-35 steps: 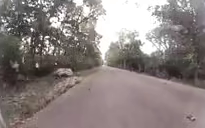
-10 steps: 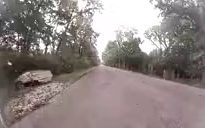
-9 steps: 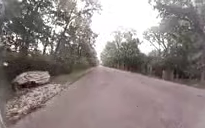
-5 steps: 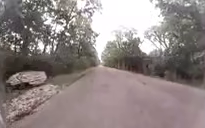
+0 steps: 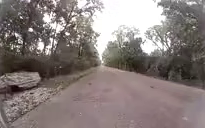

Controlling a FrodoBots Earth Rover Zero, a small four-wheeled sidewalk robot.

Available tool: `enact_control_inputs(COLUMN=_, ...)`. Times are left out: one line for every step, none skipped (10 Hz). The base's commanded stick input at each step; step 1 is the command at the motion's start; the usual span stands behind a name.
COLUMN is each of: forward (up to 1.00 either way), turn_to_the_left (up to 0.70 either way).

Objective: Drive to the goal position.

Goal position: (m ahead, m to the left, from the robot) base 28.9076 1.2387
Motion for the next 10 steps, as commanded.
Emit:
enact_control_inputs(forward=0.7, turn_to_the_left=0.0)
enact_control_inputs(forward=0.7, turn_to_the_left=0.0)
enact_control_inputs(forward=0.7, turn_to_the_left=0.0)
enact_control_inputs(forward=0.7, turn_to_the_left=0.0)
enact_control_inputs(forward=0.7, turn_to_the_left=0.0)
enact_control_inputs(forward=0.7, turn_to_the_left=0.0)
enact_control_inputs(forward=0.7, turn_to_the_left=0.0)
enact_control_inputs(forward=0.7, turn_to_the_left=0.0)
enact_control_inputs(forward=0.7, turn_to_the_left=0.0)
enact_control_inputs(forward=0.7, turn_to_the_left=0.0)
